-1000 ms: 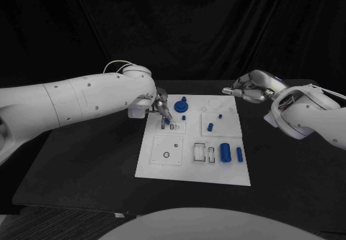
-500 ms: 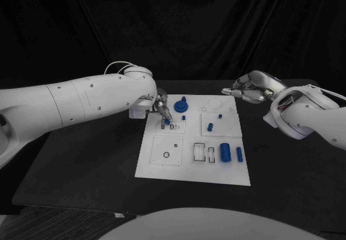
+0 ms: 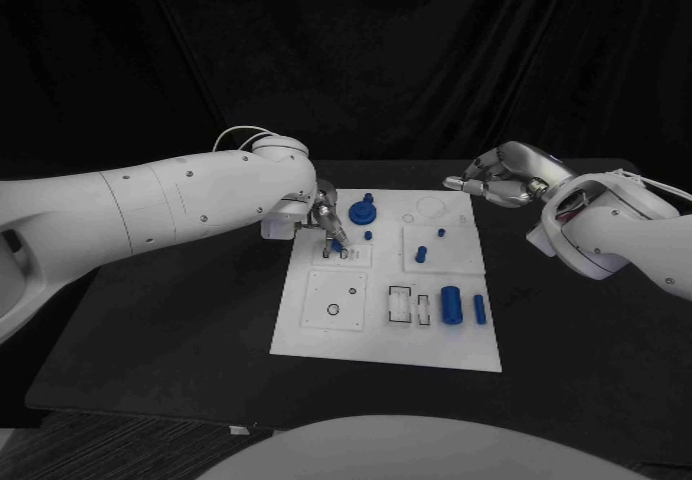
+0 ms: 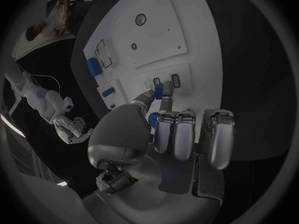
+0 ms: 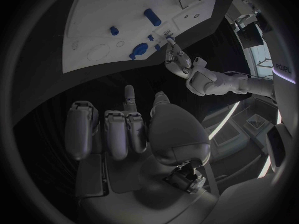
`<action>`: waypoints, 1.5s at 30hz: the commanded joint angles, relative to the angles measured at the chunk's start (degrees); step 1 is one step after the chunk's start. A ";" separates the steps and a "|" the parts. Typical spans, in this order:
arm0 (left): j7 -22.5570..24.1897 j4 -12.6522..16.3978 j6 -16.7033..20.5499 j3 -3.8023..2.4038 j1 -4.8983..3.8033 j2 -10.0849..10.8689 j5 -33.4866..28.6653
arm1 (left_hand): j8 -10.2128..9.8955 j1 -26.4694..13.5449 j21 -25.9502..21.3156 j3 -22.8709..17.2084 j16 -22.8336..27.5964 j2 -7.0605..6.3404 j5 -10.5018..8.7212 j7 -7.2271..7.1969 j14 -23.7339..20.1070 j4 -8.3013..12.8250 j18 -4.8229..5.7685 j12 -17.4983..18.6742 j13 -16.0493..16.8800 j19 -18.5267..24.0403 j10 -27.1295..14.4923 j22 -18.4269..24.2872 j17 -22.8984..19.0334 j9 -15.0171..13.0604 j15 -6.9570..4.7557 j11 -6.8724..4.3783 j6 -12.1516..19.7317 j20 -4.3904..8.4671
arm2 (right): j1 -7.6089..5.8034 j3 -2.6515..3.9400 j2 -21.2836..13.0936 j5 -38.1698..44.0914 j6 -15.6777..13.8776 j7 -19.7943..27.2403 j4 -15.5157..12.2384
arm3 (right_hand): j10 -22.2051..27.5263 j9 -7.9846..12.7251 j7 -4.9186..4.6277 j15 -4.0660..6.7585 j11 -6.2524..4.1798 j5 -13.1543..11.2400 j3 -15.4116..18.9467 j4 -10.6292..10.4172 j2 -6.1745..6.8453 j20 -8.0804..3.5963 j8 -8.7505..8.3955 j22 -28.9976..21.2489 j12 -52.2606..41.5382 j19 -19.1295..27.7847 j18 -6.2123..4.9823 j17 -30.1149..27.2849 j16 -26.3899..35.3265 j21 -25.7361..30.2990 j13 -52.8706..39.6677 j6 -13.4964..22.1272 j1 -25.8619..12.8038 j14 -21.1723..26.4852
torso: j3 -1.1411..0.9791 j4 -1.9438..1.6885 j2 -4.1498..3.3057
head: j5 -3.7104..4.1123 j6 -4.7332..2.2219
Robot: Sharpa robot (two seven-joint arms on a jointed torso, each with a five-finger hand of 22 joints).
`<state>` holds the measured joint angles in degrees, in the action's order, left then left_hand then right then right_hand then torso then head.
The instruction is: Assemble the parts on the task board
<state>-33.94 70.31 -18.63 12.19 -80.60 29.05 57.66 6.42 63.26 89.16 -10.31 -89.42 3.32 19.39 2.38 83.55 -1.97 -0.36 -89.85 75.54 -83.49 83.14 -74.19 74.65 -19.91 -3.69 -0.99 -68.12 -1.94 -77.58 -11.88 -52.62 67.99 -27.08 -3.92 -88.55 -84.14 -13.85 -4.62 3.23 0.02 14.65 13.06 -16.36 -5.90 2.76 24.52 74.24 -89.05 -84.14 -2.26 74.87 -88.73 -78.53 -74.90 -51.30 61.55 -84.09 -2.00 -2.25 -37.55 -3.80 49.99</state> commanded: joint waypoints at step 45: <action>0.95 -0.31 0.77 -0.05 1.56 -0.69 -0.22 | -0.37 -1.69 -0.31 -5.93 -0.58 -0.18 2.59 -0.45 6.45 0.38 -0.13 -0.15 14.46 -5.08 6.86 -14.28 15.35 -1.79 -1.13 -1.22 -1.77 0.20 | 0.19 0.05 0.43 -0.12 1.04 -0.98 0.30 | -5.86 -0.28 -0.05 0.14 0.30 1.54 2.05 -0.18 -0.65 0.21 0.15 11.81 -0.95 -0.11 -0.73 9.81 0.85 0.84 -15.10 -0.41 1.39 -4.82 | 0.02 0.00 0.06 | -0.21 0.01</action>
<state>-33.69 70.02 -18.33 12.11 -79.28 28.40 57.60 6.42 61.99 89.16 -12.12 -89.42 2.65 20.51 2.16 83.55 -2.36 -0.37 -89.85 75.54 -83.50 83.42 -74.19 74.65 -20.73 -3.70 -1.12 -68.72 -1.94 -77.53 -11.87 -52.17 67.84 -26.28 -3.97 -88.26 -84.14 -13.85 -4.62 3.23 0.02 14.65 13.06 -16.36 -6.41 2.76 24.52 74.24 -89.05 -84.14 -2.26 74.87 -88.73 -78.53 -74.90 -51.30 62.06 -84.09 -2.00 -2.27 -37.49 -4.06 49.99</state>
